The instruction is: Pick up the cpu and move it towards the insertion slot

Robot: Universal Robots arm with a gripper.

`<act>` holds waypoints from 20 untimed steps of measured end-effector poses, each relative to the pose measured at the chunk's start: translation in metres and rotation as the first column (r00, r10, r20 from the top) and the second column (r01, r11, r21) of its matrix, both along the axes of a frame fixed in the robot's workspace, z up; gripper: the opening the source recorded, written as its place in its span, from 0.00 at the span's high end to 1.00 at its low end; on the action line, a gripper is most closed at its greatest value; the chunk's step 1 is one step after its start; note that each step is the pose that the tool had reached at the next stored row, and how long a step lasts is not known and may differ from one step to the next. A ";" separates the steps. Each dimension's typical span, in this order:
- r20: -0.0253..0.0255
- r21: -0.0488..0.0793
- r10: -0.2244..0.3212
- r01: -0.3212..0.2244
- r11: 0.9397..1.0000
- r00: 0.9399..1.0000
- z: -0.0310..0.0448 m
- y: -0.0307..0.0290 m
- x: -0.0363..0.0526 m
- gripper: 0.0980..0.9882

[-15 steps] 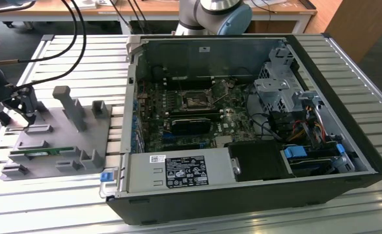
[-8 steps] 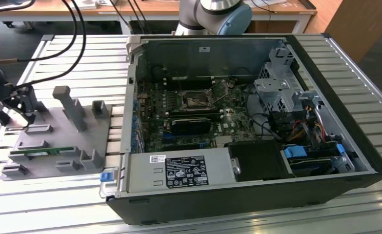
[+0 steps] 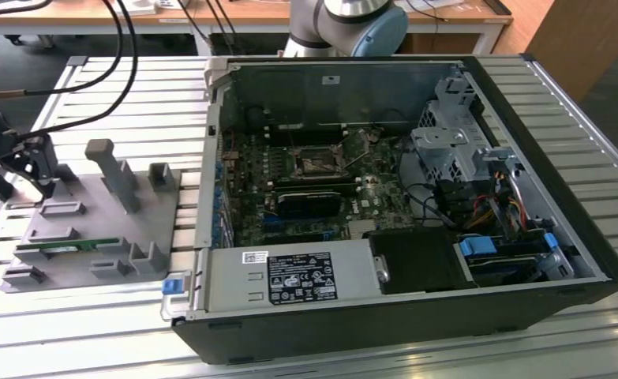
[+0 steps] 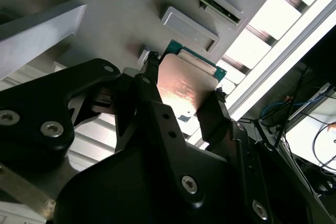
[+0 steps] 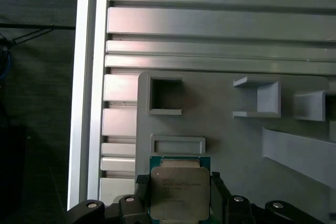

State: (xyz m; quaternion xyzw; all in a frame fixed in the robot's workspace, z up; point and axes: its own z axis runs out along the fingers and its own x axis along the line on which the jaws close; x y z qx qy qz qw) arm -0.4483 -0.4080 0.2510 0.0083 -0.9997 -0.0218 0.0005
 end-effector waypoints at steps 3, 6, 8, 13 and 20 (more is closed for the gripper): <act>0.000 0.000 0.000 0.000 1.000 1.000 0.0031 0.0000 0.0000 0.50; 0.000 0.000 0.000 0.000 1.000 1.000 0.0062 0.0000 0.0000 0.50; 0.000 0.000 0.000 0.000 1.000 1.000 0.0079 0.0000 0.0000 0.50; 0.000 0.000 0.000 0.000 1.000 1.000 0.0117 0.0000 0.0000 0.50; 0.000 0.000 0.000 0.000 1.000 1.000 0.0166 0.0000 0.0000 0.50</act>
